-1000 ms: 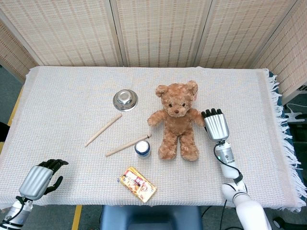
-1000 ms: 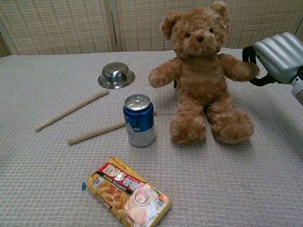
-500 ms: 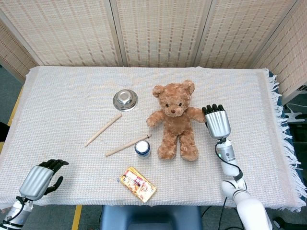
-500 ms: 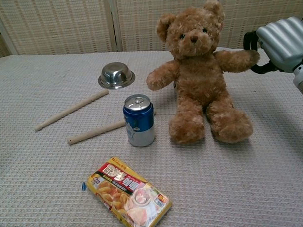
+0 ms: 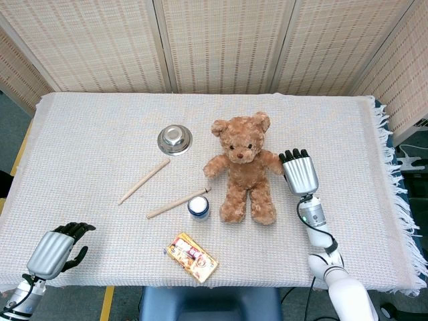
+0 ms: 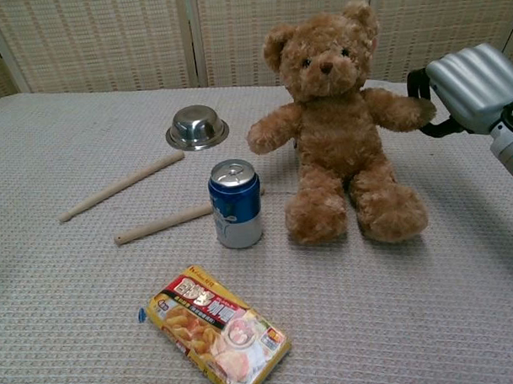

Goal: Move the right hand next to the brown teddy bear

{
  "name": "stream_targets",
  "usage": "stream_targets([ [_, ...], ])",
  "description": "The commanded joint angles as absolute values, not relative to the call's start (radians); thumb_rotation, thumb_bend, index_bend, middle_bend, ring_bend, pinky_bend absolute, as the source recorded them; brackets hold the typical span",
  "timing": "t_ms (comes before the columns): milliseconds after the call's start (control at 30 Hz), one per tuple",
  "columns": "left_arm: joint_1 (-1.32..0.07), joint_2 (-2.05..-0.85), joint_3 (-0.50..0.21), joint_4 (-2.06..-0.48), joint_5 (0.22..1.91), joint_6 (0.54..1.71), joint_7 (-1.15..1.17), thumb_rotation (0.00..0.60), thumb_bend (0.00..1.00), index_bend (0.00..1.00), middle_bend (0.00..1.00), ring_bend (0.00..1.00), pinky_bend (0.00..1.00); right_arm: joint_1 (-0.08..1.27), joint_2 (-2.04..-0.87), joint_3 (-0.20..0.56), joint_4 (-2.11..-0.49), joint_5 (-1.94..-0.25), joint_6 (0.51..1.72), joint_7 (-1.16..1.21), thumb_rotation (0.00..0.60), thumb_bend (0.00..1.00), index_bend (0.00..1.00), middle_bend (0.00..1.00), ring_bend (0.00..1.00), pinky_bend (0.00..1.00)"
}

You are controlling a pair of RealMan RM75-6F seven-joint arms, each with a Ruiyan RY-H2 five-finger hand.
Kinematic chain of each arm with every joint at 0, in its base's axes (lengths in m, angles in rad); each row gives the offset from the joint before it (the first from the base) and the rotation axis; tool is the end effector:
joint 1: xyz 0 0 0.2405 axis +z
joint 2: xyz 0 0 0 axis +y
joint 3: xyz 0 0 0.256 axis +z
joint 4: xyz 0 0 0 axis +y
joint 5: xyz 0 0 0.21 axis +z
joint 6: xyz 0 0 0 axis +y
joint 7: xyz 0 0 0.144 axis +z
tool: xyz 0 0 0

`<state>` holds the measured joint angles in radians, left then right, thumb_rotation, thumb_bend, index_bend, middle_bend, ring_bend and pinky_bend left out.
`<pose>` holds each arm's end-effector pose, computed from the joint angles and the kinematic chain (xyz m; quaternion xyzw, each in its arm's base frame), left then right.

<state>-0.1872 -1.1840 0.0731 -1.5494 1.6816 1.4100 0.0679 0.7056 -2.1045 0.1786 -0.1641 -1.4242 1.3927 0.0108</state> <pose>-0.2902 0.1810 0.1079 -0.7147 -0.3425 -0.3662 0.4876 -0.2335 -0.3844 -0.0035 0.6424 -0.1242 0.4096 0.6357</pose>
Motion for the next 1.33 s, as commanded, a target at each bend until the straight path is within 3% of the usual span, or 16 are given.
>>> stream_targets([
  [33,-0.187,-1.184,0.074,-1.549,1.682,1.410,0.068,0.600,0.44,0.29,0.31,0.30,0.48,0.720,-2.096,0.192,-0.176,-1.415,1.421,0.013,0.600,0.22,0.58,0.53,0.47,0.54],
  [167,-0.188,-1.184,0.074,-1.549,1.682,1.409,0.068,0.600,0.44,0.29,0.32,0.30,0.48,0.718,-2.083,0.197,-0.193,-1.411,1.434,0.016,0.600,0.22,0.58,0.53,0.47,0.54],
  [267,-0.188,-1.185,0.073,-1.548,1.680,1.407,0.068,0.600,0.44,0.29,0.32,0.30,0.48,0.697,-2.066,0.191,-0.222,-1.410,1.397,0.021,0.600,0.22,0.49,0.51,0.41,0.54],
  [333,-0.188,-1.185,0.073,-1.547,1.678,1.405,0.068,0.600,0.44,0.29,0.32,0.30,0.48,0.676,-2.048,0.188,-0.259,-1.404,1.364,0.016,0.600,0.21,0.35,0.41,0.28,0.48],
  [433,-0.189,-1.185,0.072,-1.545,1.674,1.402,0.067,0.600,0.44,0.29,0.32,0.30,0.48,0.626,-1.996,0.175,-0.363,-1.403,1.349,-0.010,0.600,0.15,0.15,0.19,0.08,0.27],
  [533,-0.188,-1.185,0.070,-1.546,1.669,1.402,0.068,0.600,0.44,0.29,0.32,0.30,0.48,0.543,-1.875,0.155,-0.611,-1.395,1.350,-0.092,0.600,0.10,0.01,0.07,0.00,0.17],
  [600,-0.188,-1.185,0.070,-1.547,1.666,1.400,0.071,0.600,0.44,0.29,0.32,0.30,0.48,0.482,-1.751,0.129,-0.852,-1.392,1.358,-0.151,0.600,0.10,0.00,0.05,0.00,0.17],
  [733,-0.187,-1.184,0.070,-1.548,1.665,1.400,0.072,0.600,0.44,0.29,0.32,0.30,0.48,0.448,-1.657,0.111,-1.025,-1.384,1.354,-0.206,0.600,0.10,0.00,0.05,0.00,0.16],
  [800,-0.186,-1.183,0.070,-1.551,1.664,1.401,0.075,0.600,0.44,0.29,0.32,0.30,0.48,0.382,-1.494,0.065,-1.300,-1.371,1.363,-0.288,0.600,0.10,0.00,0.05,0.00,0.16],
  [867,-0.183,-1.183,0.069,-1.556,1.663,1.406,0.080,0.600,0.44,0.29,0.32,0.30,0.48,0.273,-1.311,-0.021,-1.532,-1.407,1.459,-0.334,0.600,0.10,0.00,0.05,0.00,0.16],
  [1067,-0.184,-1.186,0.067,-1.557,1.658,1.401,0.094,0.600,0.44,0.29,0.33,0.31,0.48,0.157,-1.186,-0.055,-1.639,-1.366,1.538,-0.317,0.600,0.10,0.00,0.05,0.00,0.16],
  [1333,-0.184,-1.191,0.063,-1.555,1.662,1.407,0.102,0.600,0.44,0.30,0.33,0.31,0.48,0.119,-1.181,-0.058,-1.652,-1.401,1.564,-0.374,0.600,0.10,0.00,0.05,0.00,0.16],
])
